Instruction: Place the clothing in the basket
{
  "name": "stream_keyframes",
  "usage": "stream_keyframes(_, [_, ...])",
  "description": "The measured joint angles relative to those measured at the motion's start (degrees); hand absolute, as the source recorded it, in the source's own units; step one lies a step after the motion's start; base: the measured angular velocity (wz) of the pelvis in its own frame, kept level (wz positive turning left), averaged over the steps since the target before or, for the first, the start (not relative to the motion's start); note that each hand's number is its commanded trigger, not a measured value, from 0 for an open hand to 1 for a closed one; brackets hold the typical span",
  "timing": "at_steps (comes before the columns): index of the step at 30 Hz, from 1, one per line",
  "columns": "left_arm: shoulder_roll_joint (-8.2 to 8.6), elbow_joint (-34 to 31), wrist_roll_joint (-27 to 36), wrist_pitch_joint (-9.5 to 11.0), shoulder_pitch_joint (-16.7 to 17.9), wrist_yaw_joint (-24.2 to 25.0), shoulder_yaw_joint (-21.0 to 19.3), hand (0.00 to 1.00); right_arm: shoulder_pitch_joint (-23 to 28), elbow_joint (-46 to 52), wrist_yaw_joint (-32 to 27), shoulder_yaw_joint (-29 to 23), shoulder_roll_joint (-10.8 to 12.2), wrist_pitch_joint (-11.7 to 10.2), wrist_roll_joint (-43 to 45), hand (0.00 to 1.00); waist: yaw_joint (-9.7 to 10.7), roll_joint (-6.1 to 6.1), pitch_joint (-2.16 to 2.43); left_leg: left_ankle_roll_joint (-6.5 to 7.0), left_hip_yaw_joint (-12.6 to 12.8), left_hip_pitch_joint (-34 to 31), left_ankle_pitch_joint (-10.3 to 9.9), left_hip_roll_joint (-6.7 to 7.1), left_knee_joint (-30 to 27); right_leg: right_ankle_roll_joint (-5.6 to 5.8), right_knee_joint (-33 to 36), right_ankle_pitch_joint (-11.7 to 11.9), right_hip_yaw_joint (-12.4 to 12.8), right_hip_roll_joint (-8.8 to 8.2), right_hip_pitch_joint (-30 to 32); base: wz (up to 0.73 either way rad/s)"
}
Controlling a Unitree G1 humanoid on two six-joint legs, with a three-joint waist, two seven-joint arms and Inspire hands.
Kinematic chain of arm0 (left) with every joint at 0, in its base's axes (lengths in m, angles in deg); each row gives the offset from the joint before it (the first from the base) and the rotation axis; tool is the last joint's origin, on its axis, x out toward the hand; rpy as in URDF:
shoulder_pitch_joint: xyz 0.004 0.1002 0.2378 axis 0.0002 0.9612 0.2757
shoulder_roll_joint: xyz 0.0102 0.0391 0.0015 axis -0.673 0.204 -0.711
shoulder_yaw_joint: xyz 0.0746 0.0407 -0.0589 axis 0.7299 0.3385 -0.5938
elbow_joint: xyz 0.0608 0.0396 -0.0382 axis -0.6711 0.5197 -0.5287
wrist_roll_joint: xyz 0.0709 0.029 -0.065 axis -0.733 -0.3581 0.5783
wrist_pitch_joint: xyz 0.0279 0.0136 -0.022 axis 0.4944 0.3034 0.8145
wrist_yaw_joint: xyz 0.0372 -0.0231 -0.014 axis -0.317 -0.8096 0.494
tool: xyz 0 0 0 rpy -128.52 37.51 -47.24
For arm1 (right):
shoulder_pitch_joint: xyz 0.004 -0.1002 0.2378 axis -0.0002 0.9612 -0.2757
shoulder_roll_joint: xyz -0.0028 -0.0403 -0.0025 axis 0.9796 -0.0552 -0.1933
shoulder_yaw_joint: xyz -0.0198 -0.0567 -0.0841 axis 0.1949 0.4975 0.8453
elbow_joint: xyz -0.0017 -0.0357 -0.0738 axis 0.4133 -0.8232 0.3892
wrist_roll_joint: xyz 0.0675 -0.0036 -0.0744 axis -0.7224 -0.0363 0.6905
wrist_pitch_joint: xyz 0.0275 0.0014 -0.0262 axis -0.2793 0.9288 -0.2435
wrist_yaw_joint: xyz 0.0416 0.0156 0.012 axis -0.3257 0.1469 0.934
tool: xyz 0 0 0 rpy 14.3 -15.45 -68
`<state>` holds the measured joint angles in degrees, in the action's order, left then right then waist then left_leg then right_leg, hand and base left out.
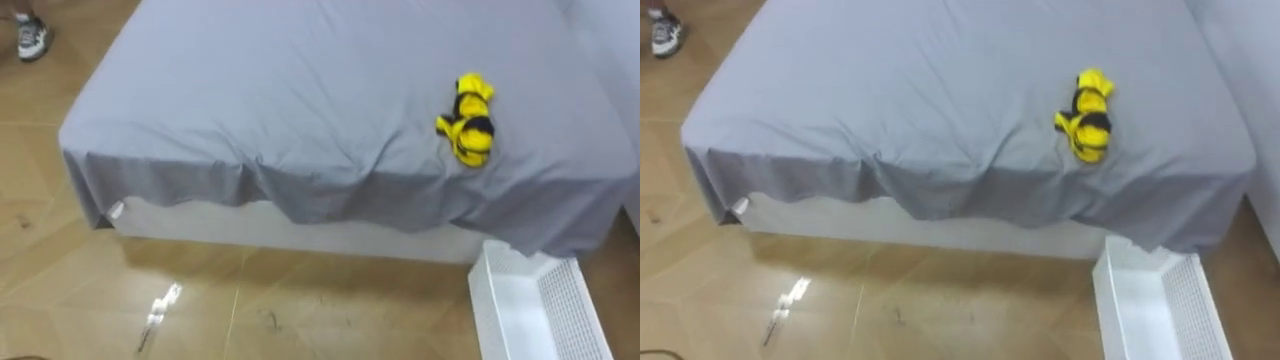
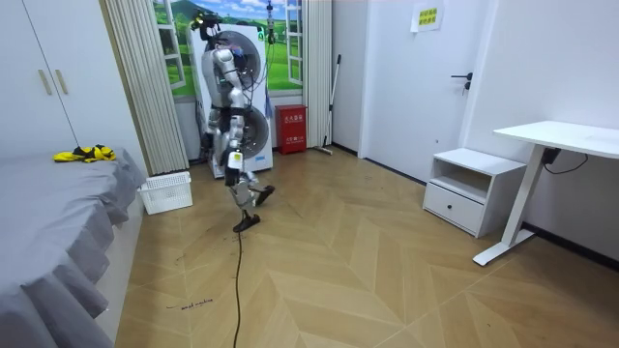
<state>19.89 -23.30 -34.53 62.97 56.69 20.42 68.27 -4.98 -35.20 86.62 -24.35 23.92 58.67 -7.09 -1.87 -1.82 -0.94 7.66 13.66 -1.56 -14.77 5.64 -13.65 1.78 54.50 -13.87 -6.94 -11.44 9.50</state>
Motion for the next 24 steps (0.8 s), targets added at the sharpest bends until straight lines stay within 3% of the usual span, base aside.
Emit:
stream_keyframes(1, [0.01,-0.93,-0.59,-0.03,0.05,-0.01,0.52,0.00,0.06,2.48,-0.24,0.26,0.03,0.01,-0.54,0.00,-0.11,0.48,-0.17,-0.50,-0.27,2.01,-0.31,-1.04,1.44,-1.02,-1.99,-2.64,-1.26,2.43,4.93,0.11])
stream_keyframes(2, [-0.04,-1.24,-0.62,-0.04,0.06,-0.02,0.90,0.00,0.04,3.67,-0.52,0.37,0.11,0.00,-0.89,0.00,-0.06,0.67,-0.24,-0.69,-0.40,2.89,-0.45,-1.61,2.00,-1.52,-4.29,-3.26,-1.97,3.83,7.14,0.09])
stream_keyframes(3, [-0.27,-1.33,-0.75,-0.05,0.04,-0.02,1.90,0.00,-0.30,5.76,-1.13,0.52,0.25,-0.05,-1.05,0.00,-0.04,1.20,-0.30,-1.36,-1.38,4.48,-1.03,-2.71,2.88,-1.77,-11.89,-3.38,-3.24,6.48,10.69,0.28])
stream_keyframes(4, [-0.50,-1.27,-0.87,-0.32,-0.15,0.11,2.88,0.00,-0.43,7.23,-1.85,0.46,0.45,-0.11,-1.30,0.00,0.48,1.47,-0.30,-2.01,-2.17,6.33,-1.56,-3.49,3.54,-2.33,-21.07,-2.01,-4.14,8.18,12.66,0.49])
stream_keyframes(5, [-0.48,-1.16,-1.09,-0.49,-0.10,0.37,3.61,0.00,-0.62,7.48,-2.38,0.32,0.46,-0.34,-1.60,0.00,0.73,1.77,-0.31,-2.87,-2.39,8.57,-2.04,-4.17,4.37,-3.67,-30.22,3.44,-4.48,9.51,12.97,0.57])
stream_keyframes(6, [-0.45,-1.25,-1.10,-0.50,-0.21,0.49,4.06,0.00,-0.65,7.48,-2.74,0.21,0.41,-0.50,-2.23,0.00,1.06,2.09,-0.10,-3.36,-2.32,9.96,-2.31,-4.71,4.60,-3.97,-32.62,6.55,-5.08,9.85,13.25,0.54])
stream_keyframes(7, [-0.49,-1.40,-1.11,-0.40,0.56,0.83,4.38,0.00,-1.20,7.80,-3.81,0.05,0.44,-1.02,-3.46,0.00,1.10,2.11,0.10,-4.17,-1.79,11.67,-2.76,-5.21,4.70,-5.95,-35.86,11.73,-6.44,9.95,13.56,0.34])
stream_keyframes(8, [-0.49,-1.38,-1.10,-0.41,0.80,1.03,4.30,0.00,-1.50,8.22,-4.15,-0.17,0.43,-1.39,-3.67,0.00,0.93,2.12,0.17,-4.80,-1.74,12.42,-3.12,-5.47,4.65,-6.97,-36.45,14.05,-7.13,10.04,13.66,0.09])
stream_keyframes(9, [-0.38,-1.23,-0.98,-0.47,0.98,1.70,4.10,0.00,-1.93,9.68,-4.67,-0.81,0.28,-2.05,-4.89,0.00,0.20,2.94,1.15,-6.62,-1.84,13.29,-4.15,-7.10,4.31,-7.74,-34.62,14.22,-8.01,11.53,13.90,-0.27])
stream_keyframes(10, [-0.59,-1.21,-1.00,-0.50,2.19,2.13,3.30,0.00,-3.54,10.77,-4.84,-1.16,0.35,-2.72,-5.68,0.00,-0.24,3.91,1.16,-8.90,-1.63,13.59,-4.46,-8.34,3.37,-9.34,-32.22,12.40,-8.42,12.78,13.40,-0.32])
stream_keyframes(11, [-0.58,-1.18,-0.93,-0.53,2.36,2.25,2.94,0.00,-4.23,11.27,-4.94,-1.36,0.27,-2.95,-5.91,0.00,-0.21,4.33,0.85,-10.27,-1.09,13.75,-4.22,-8.85,2.75,-9.86,-31.20,11.59,-8.55,13.23,13.14,-0.27])
stream_keyframes(12, [-0.70,-1.32,-0.93,-0.39,3.01,2.67,2.36,0.00,-4.98,13.06,-5.63,-1.60,0.09,-2.99,-6.04,0.00,-0.15,4.41,0.73,-12.50,-0.28,14.05,-2.82,-9.35,0.61,-10.21,-28.87,10.01,-7.89,13.54,12.61,-0.10])
stream_keyframes(13, [-0.70,-1.72,-0.90,-0.20,4.12,2.90,1.36,0.00,-4.59,15.72,-6.07,-1.65,-0.25,-3.00,-6.83,0.00,0.21,4.19,0.60,-12.88,-0.83,14.72,-0.54,-9.57,-2.78,-10.64,-24.65,8.39,-8.38,13.08,12.06,-0.08])
stream_keyframes(14, [-0.74,-1.93,-0.88,-0.11,4.79,2.90,0.88,0.00,-4.28,16.82,-6.04,-1.65,-0.35,-3.00,-7.42,0.00,0.59,3.67,0.20,-12.79,-1.34,15.20,0.44,-10.00,-5.07,-10.33,-22.51,7.61,-10.07,13.08,11.56,-0.13])
stream_keyframes(15, [-1.77,-2.67,-0.62,0.10,6.32,2.78,0.51,0.00,-3.63,19.36,-6.09,-1.57,-0.21,-2.97,-8.77,0.00,0.76,3.65,0.33,-12.57,-1.67,14.21,1.42,-11.54,-13.30,-10.25,-26.31,6.09,-12.25,14.00,9.18,-0.44])
stream_keyframes(16, [-2.48,-2.97,-0.32,0.12,8.29,2.53,-0.31,0.00,-3.14,21.75,-6.12,-1.50,-0.64,-2.98,-9.33,0.00,0.22,3.69,0.84,-12.38,-1.41,10.96,3.07,-12.98,-23.41,-11.56,-29.37,2.40,-13.05,14.91,4.84,-0.63])
stream_keyframes(17, [-2.40,-2.93,-0.43,0.08,8.77,2.24,-0.95,0.00,-3.27,22.17,-6.29,-1.58,-0.93,-3.01,-9.24,0.00,0.43,3.94,0.48,-12.58,-2.30,9.57,4.24,-13.98,-28.38,-11.95,-29.53,1.89,-12.35,15.92,3.86,-0.61])
stream_keyframes(18, [-2.54,-3.00,-0.44,0.01,9.19,1.49,-1.57,0.00,-3.44,22.73,-6.93,-1.95,-0.98,-3.29,-8.99,0.00,1.55,3.74,0.42,-11.89,-3.65,6.27,4.71,-14.67,-34.52,-12.04,-30.52,1.35,-11.87,16.55,1.85,-0.15])
stream_keyframes(19, [-3.04,-3.41,-0.10,0.17,9.23,1.32,-1.66,0.00,-2.55,22.75,-7.38,-2.52,-1.03,-3.43,-8.77,0.00,2.72,2.57,0.09,-10.49,-4.37,3.01,3.20,-14.65,-36.79,-11.76,-33.14,1.43,-11.61,16.47,-0.82,0.04])
stream_keyframes(21, [-3.20,-3.57,0.33,0.69,9.49,0.80,-1.78,0.00,-1.46,22.78,-8.11,-3.65,-1.44,-3.41,-8.88,0.00,2.87,1.71,0.15,-10.17,-4.20,-1.58,-0.27,-13.69,-35.75,-11.32,-36.21,1.82,-9.88,16.48,-3.90,-0.24])
stream_keyframes(22, [-2.81,-3.57,0.24,0.68,9.65,0.25,-1.42,0.00,-1.03,22.85,-9.01,-3.69,-2.06,-3.38,-9.51,0.00,2.55,1.08,0.07,-10.13,-4.42,-4.65,-2.72,-12.59,-33.19,-11.10,-37.11,1.82,-8.03,16.42,-5.07,-0.80])
stream_keyframes(23, [-2.37,-3.66,0.25,0.64,9.80,0.14,-1.21,0.00,-1.04,22.94,-9.56,-3.93,-2.40,-3.37,-9.71,0.00,2.22,1.32,0.27,-9.99,-4.72,-7.92,-4.13,-11.74,-29.48,-10.93,-37.58,1.78,-6.07,16.38,-5.73,-0.81])
stream_keyframes(24, [-2.20,-3.67,0.24,0.61,9.81,0.10,-1.20,0.00,-1.04,23.08,-9.98,-3.96,-2.49,-3.36,-9.73,0.00,1.94,1.17,0.26,-10.01,-4.83,-9.41,-4.22,-11.40,-26.89,-10.78,-37.80,1.78,-5.16,16.40,-5.76,-0.90])
